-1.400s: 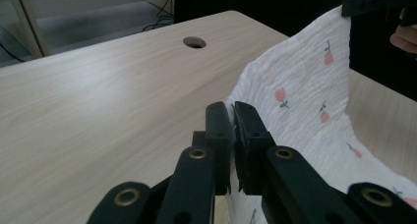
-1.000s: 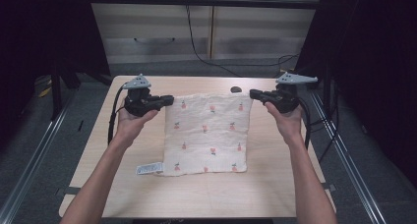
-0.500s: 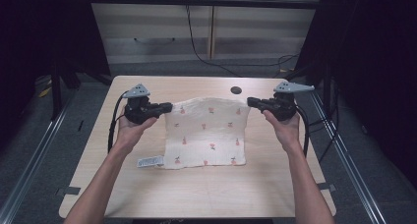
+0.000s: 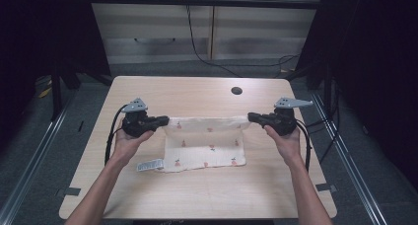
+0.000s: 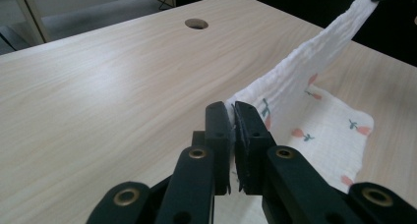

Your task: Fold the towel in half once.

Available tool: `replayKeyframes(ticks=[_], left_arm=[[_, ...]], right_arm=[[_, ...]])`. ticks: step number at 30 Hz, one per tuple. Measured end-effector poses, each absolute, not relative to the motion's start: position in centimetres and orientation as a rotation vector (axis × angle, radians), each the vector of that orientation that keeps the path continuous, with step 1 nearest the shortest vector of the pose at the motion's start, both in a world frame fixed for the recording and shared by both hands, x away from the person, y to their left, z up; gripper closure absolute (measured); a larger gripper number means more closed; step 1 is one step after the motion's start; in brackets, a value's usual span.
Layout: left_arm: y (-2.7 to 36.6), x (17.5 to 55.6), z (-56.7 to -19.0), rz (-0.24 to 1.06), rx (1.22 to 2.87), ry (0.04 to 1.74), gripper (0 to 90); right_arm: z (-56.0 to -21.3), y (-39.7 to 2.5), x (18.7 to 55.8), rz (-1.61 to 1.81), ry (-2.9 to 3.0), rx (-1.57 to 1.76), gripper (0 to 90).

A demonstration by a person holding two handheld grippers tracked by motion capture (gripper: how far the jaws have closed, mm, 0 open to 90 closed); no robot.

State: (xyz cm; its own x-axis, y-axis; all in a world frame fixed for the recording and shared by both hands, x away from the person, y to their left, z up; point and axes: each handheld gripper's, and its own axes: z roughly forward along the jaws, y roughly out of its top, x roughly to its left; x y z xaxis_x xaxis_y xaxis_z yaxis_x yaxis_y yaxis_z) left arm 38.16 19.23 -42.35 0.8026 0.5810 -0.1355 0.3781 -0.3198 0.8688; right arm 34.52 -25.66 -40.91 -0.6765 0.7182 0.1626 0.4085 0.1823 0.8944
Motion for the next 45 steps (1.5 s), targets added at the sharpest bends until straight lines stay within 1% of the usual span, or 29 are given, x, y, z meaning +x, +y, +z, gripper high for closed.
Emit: replayKeyframes(ticks=[2,4,5,8,15,21,24,26,31,34,35,36,37,39,40,41,42,43,44,45], left_arm=[[19.5,37.7,-42.3,0.249,1.940,0.719,85.4],[19.9,37.3,-42.5,0.205,1.898,0.720,85.3],[19.9,37.1,-42.6,0.210,1.901,0.727,85.3],[19.8,36.4,-43.1,0.234,1.938,0.715,85.3],[19.4,34.6,-43.6,0.220,1.984,0.673,84.9],[19.3,33.6,-43.7,0.215,2.017,0.651,84.8],[19.1,32.6,-44.5,0.200,2.049,0.632,84.5],[19.0,32.0,-45.5,0.176,2.074,0.627,84.4],[18.5,31.3,-47.3,0.171,2.143,0.611,83.6],[18.3,31.3,-48.2,0.144,2.172,0.607,83.0],[18.2,31.2,-48.5,0.141,2.184,0.601,82.3],[18.0,31.2,-48.8,0.140,2.202,0.598,79.6],[17.9,31.2,-49.1,0.128,2.213,0.601,79.6],[17.8,31.0,-49.3,0.122,2.212,0.603,75.8],[17.9,30.9,-49.0,0.090,2.195,0.602,73.4],[18.0,30.7,-48.9,0.081,2.189,0.595,71.9],[18.0,30.7,-48.9,0.081,2.189,0.595,70.1],[18.1,30.5,-48.7,0.075,2.185,0.584,70.1],[18.5,30.1,-48.2,0.073,2.165,0.572,66.5],[18.5,30.1,-48.2,0.073,2.165,0.572,65.6]], right_arm=[[-41.2,-25.6,34.1,1.495,2.174,1.067,89.2],[-41.4,-25.6,33.7,1.495,2.182,1.062,89.1],[-41.5,-25.5,33.5,1.494,2.190,1.061,89.2],[-42.1,-25.7,32.6,1.487,2.210,1.061,89.2],[-44.0,-25.9,31.8,1.421,2.271,1.094,89.1],[-44.4,-25.5,31.3,1.396,2.296,1.086,89.1],[-45.1,-25.5,30.8,1.386,2.317,1.088,89.0],[-46.2,-25.3,30.4,1.351,2.357,1.110,89.0],[-47.3,-25.1,30.2,1.304,2.397,1.129,88.9],[-48.1,-24.9,30.0,1.280,2.421,1.139,88.8],[-48.3,-24.9,30.0,1.281,2.422,1.137,88.7],[-48.6,-24.8,29.9,1.261,2.429,1.141,88.5],[-48.6,-24.8,29.9,1.261,2.429,1.141,88.5],[-48.9,-24.8,29.7,1.253,2.438,1.154,87.7],[-48.9,-24.8,29.6,1.247,2.440,1.154,86.7],[-49.0,-24.8,29.6,1.246,2.441,1.152,84.4],[-49.0,-24.8,29.6,1.246,2.441,1.152,84.4],[-48.9,-24.8,29.5,1.248,2.438,1.154,82.6],[-48.5,-24.8,29.4,1.249,2.426,1.147,79.2],[-48.2,-24.9,29.4,1.247,2.412,1.148,76.2]])
